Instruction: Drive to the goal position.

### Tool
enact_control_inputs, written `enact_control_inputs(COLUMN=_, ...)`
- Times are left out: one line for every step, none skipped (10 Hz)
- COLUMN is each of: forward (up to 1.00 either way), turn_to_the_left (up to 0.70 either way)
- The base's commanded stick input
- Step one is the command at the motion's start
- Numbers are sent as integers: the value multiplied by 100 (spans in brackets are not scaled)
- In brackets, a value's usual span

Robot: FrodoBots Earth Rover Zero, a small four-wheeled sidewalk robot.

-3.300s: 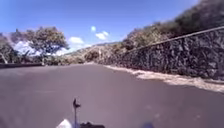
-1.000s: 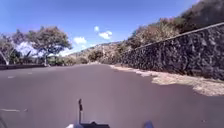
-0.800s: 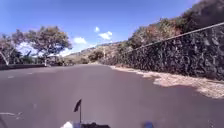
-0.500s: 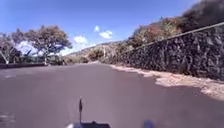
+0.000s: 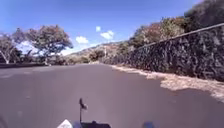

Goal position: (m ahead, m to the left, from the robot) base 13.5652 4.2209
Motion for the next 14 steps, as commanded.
enact_control_inputs(forward=50, turn_to_the_left=0)
enact_control_inputs(forward=50, turn_to_the_left=0)
enact_control_inputs(forward=50, turn_to_the_left=0)
enact_control_inputs(forward=50, turn_to_the_left=0)
enact_control_inputs(forward=50, turn_to_the_left=0)
enact_control_inputs(forward=50, turn_to_the_left=0)
enact_control_inputs(forward=50, turn_to_the_left=0)
enact_control_inputs(forward=50, turn_to_the_left=0)
enact_control_inputs(forward=50, turn_to_the_left=0)
enact_control_inputs(forward=50, turn_to_the_left=0)
enact_control_inputs(forward=50, turn_to_the_left=0)
enact_control_inputs(forward=50, turn_to_the_left=0)
enact_control_inputs(forward=50, turn_to_the_left=0)
enact_control_inputs(forward=50, turn_to_the_left=0)
